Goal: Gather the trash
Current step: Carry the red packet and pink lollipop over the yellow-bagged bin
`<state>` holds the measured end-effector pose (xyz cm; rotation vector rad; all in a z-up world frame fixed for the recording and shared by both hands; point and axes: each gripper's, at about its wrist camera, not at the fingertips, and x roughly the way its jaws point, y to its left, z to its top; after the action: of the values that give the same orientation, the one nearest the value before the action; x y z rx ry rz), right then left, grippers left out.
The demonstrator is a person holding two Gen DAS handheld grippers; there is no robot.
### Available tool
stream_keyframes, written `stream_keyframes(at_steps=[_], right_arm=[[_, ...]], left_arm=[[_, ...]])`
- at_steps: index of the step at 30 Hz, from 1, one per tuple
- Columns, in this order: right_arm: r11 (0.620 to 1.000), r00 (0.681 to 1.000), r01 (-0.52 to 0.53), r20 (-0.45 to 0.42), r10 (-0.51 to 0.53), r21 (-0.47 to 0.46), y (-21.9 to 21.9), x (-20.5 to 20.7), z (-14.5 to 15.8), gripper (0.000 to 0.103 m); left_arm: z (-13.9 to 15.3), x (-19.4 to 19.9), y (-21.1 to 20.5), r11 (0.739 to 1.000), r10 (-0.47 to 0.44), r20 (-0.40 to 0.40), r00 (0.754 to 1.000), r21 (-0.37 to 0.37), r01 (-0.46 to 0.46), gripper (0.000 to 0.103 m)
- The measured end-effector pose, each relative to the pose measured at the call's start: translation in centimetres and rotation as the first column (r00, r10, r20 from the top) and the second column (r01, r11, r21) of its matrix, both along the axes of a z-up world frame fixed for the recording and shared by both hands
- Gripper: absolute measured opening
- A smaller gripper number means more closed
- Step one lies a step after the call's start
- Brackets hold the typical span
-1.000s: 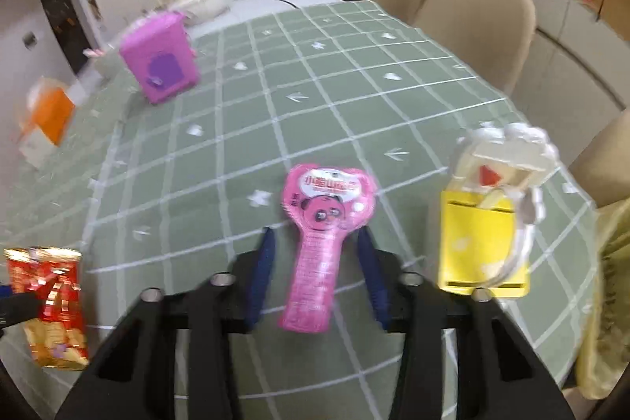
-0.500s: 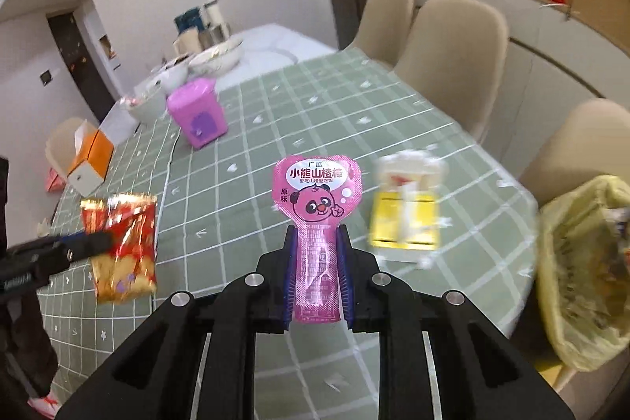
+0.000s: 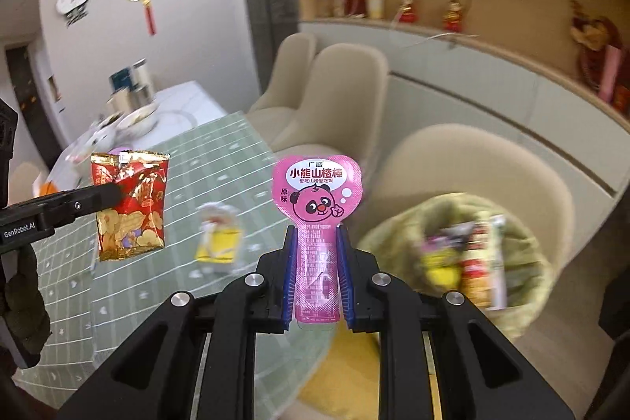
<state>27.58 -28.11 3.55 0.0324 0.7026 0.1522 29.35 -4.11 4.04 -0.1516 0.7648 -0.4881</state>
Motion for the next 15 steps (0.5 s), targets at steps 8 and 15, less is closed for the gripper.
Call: stream_keyframes(at_steps=[8,15], right_arm=[[0.993,0.993,0.115,0.033,-0.115,-0.011,-9.5,0.6,0.4,0.019],[0.987,0.987,0.157,0.038,-0.156,-0.027,-15.4,1.5,-0.9,0.019]], left_arm=[[-0.1,4.5,-10.1,0.991,-0.121,-0.024,0.992,-0.058,0.120,0.021],[-3.5,9.0,-18.6,0.976,-0.210,-0.096,0.973,-0.074,0.203,0.021]])
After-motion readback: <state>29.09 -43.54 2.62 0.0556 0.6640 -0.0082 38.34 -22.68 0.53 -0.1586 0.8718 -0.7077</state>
